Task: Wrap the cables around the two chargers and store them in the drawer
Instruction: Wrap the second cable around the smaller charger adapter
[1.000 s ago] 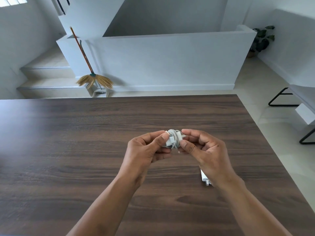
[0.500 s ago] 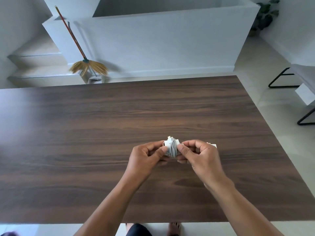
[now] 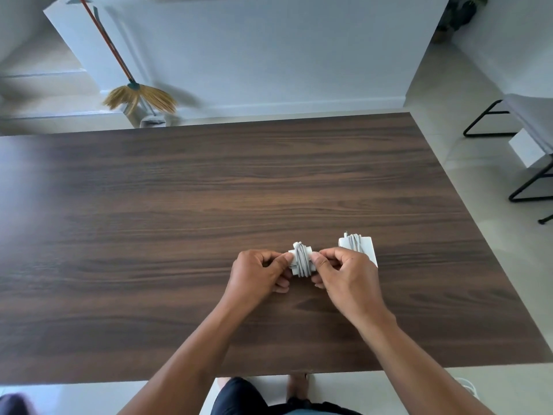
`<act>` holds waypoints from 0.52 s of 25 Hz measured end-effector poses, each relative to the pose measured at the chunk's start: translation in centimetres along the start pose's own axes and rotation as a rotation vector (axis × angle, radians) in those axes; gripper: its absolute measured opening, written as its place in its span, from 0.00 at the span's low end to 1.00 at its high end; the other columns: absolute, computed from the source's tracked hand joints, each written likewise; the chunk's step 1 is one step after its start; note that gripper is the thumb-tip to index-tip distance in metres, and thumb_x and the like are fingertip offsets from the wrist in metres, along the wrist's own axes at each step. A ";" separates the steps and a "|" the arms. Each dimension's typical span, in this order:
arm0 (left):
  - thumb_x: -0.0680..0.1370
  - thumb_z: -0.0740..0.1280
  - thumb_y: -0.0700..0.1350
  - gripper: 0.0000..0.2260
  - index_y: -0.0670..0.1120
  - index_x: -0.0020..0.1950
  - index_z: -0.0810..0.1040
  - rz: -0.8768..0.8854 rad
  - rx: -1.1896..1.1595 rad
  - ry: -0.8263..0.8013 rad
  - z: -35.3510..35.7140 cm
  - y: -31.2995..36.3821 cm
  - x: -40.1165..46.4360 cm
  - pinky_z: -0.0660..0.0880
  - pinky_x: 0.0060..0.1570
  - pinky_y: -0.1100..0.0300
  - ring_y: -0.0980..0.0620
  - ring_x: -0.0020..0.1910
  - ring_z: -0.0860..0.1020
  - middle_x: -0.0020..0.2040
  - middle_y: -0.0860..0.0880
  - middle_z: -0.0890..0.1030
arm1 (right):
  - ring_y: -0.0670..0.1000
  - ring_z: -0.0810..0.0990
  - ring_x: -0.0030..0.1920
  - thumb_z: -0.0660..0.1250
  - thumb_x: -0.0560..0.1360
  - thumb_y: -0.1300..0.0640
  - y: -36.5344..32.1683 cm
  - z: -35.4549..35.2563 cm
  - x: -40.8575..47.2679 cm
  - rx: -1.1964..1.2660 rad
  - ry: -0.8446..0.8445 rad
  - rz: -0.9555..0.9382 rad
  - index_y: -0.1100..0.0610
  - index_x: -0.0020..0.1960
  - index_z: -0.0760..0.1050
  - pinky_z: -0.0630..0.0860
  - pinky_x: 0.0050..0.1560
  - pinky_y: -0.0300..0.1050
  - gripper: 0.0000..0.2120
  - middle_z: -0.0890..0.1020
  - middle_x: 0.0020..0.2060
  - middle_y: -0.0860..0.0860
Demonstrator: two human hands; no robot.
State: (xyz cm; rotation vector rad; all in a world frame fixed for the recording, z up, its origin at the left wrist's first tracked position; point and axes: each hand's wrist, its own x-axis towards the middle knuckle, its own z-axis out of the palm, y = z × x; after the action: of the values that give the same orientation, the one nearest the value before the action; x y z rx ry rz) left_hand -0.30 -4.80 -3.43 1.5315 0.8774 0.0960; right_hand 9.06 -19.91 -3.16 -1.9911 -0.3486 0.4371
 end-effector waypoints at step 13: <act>0.80 0.72 0.50 0.07 0.48 0.50 0.86 -0.032 0.021 0.091 0.3 -0.4 0.2 0.86 0.35 0.50 0.53 0.28 0.81 0.34 0.46 0.85 | 0.54 0.87 0.38 0.70 0.80 0.52 0.8 0.2 -0.8 -0.205 -0.028 -0.101 0.63 0.57 0.81 0.84 0.49 0.58 0.14 0.88 0.38 0.52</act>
State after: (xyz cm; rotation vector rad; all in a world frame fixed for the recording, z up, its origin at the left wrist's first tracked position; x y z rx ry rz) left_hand -0.13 -4.94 -3.90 1.5416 0.9778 0.1340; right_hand 8.30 -20.38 -3.81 -2.1559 -0.5268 0.3778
